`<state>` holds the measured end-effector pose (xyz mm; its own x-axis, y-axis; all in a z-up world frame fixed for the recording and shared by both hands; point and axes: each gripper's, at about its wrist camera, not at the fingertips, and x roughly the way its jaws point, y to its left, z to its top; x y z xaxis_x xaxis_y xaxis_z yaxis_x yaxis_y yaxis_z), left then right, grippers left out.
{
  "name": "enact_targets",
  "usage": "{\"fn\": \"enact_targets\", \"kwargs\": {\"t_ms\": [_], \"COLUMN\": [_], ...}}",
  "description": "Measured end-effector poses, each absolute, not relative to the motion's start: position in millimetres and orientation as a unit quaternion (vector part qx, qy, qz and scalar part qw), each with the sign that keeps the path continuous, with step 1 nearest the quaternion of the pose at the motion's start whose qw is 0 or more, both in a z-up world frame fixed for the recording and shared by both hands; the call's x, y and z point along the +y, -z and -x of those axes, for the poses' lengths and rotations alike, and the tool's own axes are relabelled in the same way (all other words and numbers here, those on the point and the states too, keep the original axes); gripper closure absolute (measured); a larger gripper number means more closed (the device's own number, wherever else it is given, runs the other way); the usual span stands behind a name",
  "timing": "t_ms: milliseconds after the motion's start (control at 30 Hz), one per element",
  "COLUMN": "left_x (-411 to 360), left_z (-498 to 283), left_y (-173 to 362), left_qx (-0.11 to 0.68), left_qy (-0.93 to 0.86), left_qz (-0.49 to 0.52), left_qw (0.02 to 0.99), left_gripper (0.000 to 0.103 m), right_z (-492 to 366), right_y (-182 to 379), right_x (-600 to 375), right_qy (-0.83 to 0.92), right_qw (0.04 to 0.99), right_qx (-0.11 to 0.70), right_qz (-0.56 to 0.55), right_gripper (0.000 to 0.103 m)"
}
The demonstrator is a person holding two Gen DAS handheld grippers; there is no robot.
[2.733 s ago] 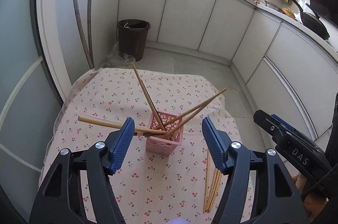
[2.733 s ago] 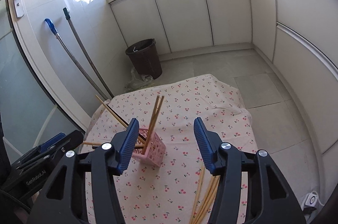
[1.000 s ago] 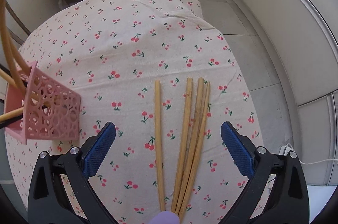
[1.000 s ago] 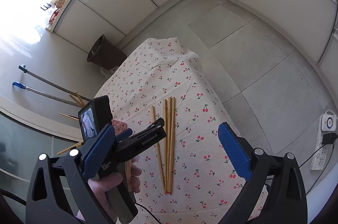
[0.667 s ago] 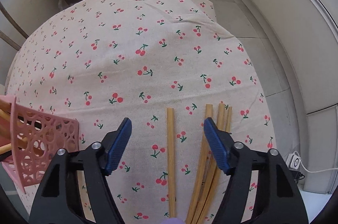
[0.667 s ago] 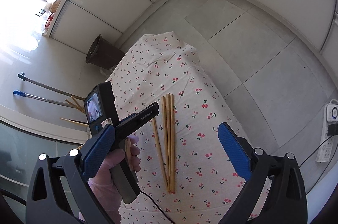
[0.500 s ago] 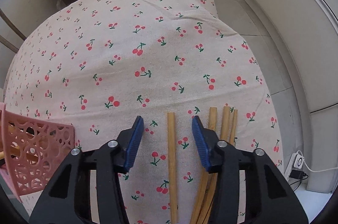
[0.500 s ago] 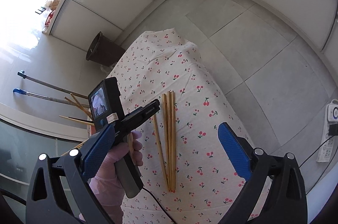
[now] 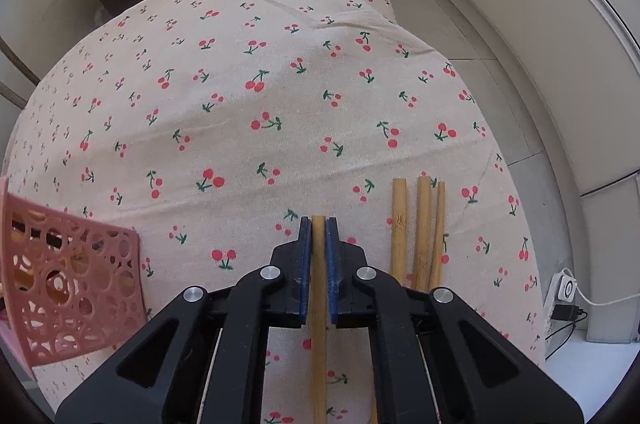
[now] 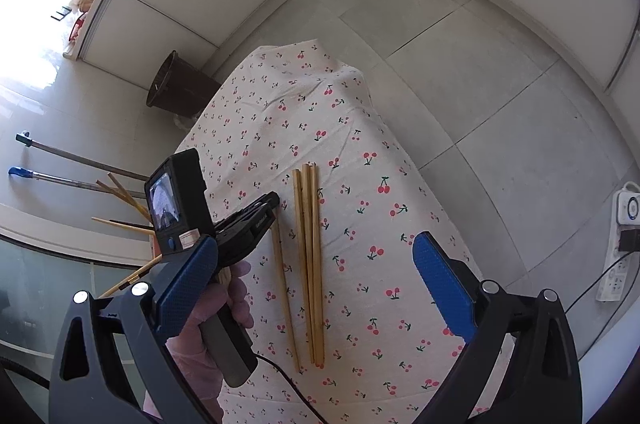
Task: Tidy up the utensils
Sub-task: 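Grasp a wooden chopstick with the right gripper while the left gripper lifts its chopstick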
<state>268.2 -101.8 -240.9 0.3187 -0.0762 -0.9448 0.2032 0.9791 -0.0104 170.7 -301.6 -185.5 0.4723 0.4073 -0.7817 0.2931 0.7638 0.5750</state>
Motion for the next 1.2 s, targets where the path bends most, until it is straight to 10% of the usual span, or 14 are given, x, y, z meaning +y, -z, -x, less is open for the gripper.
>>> {"fn": "enact_targets", "kwargs": {"t_ms": [300,633,1200], "left_x": [-51.9,-0.4,21.6], "left_z": [-181.6,-84.1,-67.7], "left_y": [181.1,95.6,75.0], "left_qx": [0.529,0.342,0.313], "left_qy": [0.093,0.047,0.052], "left_qz": [-0.025,0.058,0.067], "left_qw": [0.843,0.937,0.946], "left_gripper": [0.097,0.097,0.096], "right_z": [-214.2,-247.3,-270.1], "right_y": [222.4,266.4,282.7], "right_x": [-275.8,-250.8,-225.4], "right_qy": [-0.011,-0.004,0.04], "right_qw": [0.79,0.762,0.771], "right_qx": [0.538,0.57,0.579], "right_qz": [-0.293,-0.307,-0.262], "right_gripper": [0.009,0.07,0.084]}}
